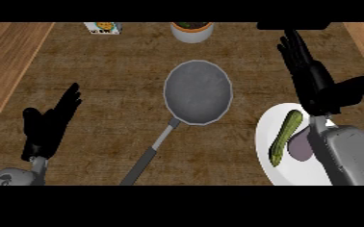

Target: Pick the eggplant from the plate and place it in the pan

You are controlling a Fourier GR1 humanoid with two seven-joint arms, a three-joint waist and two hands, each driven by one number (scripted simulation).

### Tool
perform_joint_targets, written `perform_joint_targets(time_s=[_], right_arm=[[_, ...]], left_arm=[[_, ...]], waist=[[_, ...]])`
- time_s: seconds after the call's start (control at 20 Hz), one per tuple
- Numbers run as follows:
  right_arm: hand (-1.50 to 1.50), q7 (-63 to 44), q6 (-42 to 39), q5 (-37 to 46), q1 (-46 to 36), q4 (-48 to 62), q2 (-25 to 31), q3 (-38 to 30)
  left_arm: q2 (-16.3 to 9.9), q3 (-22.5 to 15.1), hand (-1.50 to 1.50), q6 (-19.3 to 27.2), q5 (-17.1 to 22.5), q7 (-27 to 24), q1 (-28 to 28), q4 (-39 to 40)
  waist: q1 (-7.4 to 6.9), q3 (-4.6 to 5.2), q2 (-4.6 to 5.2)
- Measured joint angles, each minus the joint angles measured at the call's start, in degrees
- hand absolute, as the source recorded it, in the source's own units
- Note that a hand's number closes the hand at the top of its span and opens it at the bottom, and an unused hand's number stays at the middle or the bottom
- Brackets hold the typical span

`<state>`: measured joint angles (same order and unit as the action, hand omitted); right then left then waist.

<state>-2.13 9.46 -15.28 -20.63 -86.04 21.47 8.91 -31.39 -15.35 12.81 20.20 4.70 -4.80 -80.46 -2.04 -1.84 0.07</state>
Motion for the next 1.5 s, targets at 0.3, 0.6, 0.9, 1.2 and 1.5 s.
perform_joint_targets(time_s=[0.3, 0.6, 0.9, 1.2, 1.5], right_arm=[[-1.5, -12.68, 12.32, 1.72, 4.93, 13.83, 4.06, -8.64], [-1.5, -30.78, 23.83, 9.27, 13.1, 28.81, 12.83, -10.43], [-1.5, -51.81, 20.46, 14.76, 14.04, 36.86, 20.21, -4.66], [-1.5, -65.14, 7.31, 14.07, 6.29, 38.25, 24.7, 1.05], [-1.5, -69.4, -1.04, 7.64, -3.56, 42.36, 24.54, 2.72]], left_arm=[[-2.18, 0.55, 0.0, 2.22, -3.2, -1.26, 0.36, -1.91], [-2.53, -0.18, 0.0, 2.86, -4.83, -1.97, 0.58, -2.92], [-1.89, -2.73, 0.0, 2.76, -6.89, -2.05, 0.18, -3.98], [-0.88, -4.78, 0.0, 2.87, -8.37, -1.2, -0.42, -4.67], [0.71, -6.33, 0.0, 4.26, -9.73, 0.2, -0.39, -5.73]], waist=[[1.71, 1.51, 1.03], [2.2, 2.85, 2.45], [-1.18, 3.05, 1.84], [-3.1, 2.62, 0.96], [-3.45, 2.25, 0.68]])
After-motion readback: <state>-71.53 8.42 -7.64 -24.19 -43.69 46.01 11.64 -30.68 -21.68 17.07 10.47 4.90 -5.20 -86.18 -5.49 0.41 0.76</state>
